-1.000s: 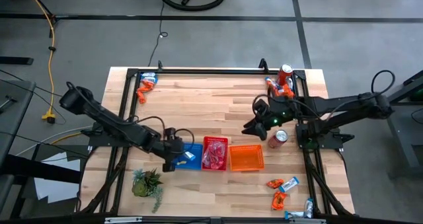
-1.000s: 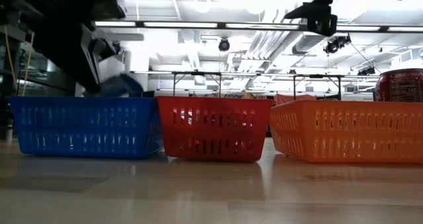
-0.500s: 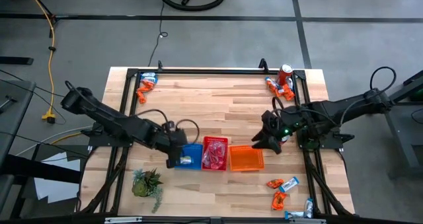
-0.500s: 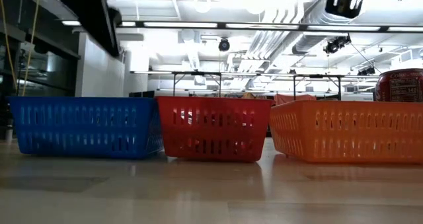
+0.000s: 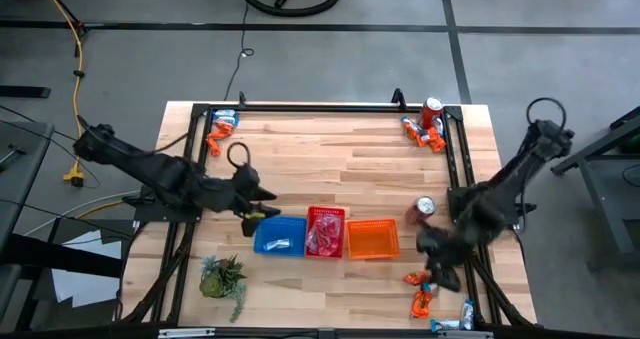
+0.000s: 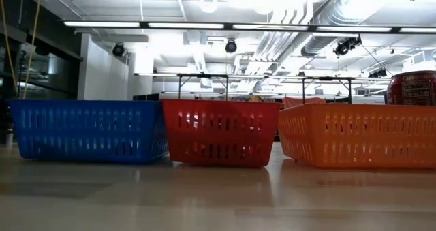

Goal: Sort candy
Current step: Put the white candy pack into the blue bin

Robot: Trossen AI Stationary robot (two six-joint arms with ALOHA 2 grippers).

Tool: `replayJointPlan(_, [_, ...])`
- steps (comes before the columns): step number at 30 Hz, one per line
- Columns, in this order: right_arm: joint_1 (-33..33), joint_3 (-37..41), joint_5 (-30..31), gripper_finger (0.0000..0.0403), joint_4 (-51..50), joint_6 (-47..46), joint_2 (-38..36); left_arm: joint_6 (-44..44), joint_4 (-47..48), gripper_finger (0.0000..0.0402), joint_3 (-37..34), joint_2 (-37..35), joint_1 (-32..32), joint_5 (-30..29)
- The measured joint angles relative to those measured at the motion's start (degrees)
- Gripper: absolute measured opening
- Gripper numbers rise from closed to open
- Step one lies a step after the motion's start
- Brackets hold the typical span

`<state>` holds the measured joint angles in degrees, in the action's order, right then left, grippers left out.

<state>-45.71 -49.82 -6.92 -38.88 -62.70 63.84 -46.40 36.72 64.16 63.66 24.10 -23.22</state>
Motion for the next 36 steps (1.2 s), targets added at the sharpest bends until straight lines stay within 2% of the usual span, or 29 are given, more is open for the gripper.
replayJointPlan(4, [-8.38, 0.0, 0.0, 0.0216, -5.3, 1.01, 6.82, 0.03, -2.04, 0.0218, -0.02, -2.6, -0.13, -1.69])
replayJointPlan(8, [-12.31, 0.0, 0.1, 0.0216, -9.07, 5.02, 13.64, 0.2, -2.03, 0.0218, -0.04, -5.54, -0.13, -4.99])
replayJointPlan(14, [-14.25, 0.02, 2.31, 0.0216, -8.9, 10.96, 22.18, 0.54, -2.37, 0.0218, -0.04, -8.84, -0.13, -10.16])
replayJointPlan(23, [-14.95, 0.05, 3.08, 0.0216, -5.03, 16.67, 31.25, 0.53, -2.39, 0.0218, -0.04, -9.41, -0.09, -10.43])
replayJointPlan(28, [-16.03, -0.37, 3.48, 0.0211, -4.99, 15.93, 34.55, 0.57, -2.37, 0.0218, -0.04, -9.29, -0.09, -10.43])
replayJointPlan(31, [-16.29, -0.39, 3.24, 0.0174, -5.11, 13.46, 34.51, 2.38, -2.31, 0.0218, -0.04, -9.59, -0.11, -10.43])
replayJointPlan(33, [-16.29, -0.15, 2.43, 0.0119, -5.14, 12.02, 33.59, 3.53, -2.33, 0.0218, -0.04, -10.22, -0.09, -10.44])
replayJointPlan(35, [-16.31, -0.24, 2.01, 0.0046, -5.71, 10.67, 31.72, 4.16, -2.31, 0.0218, -0.04, -11.08, -0.11, -10.49])
replayJointPlan(36, [-16.33, -0.24, 1.81, 0.0026, -6.68, 10.21, 30.49, 4.61, -2.31, 0.0218, -0.04, -11.53, -0.11, -10.67])
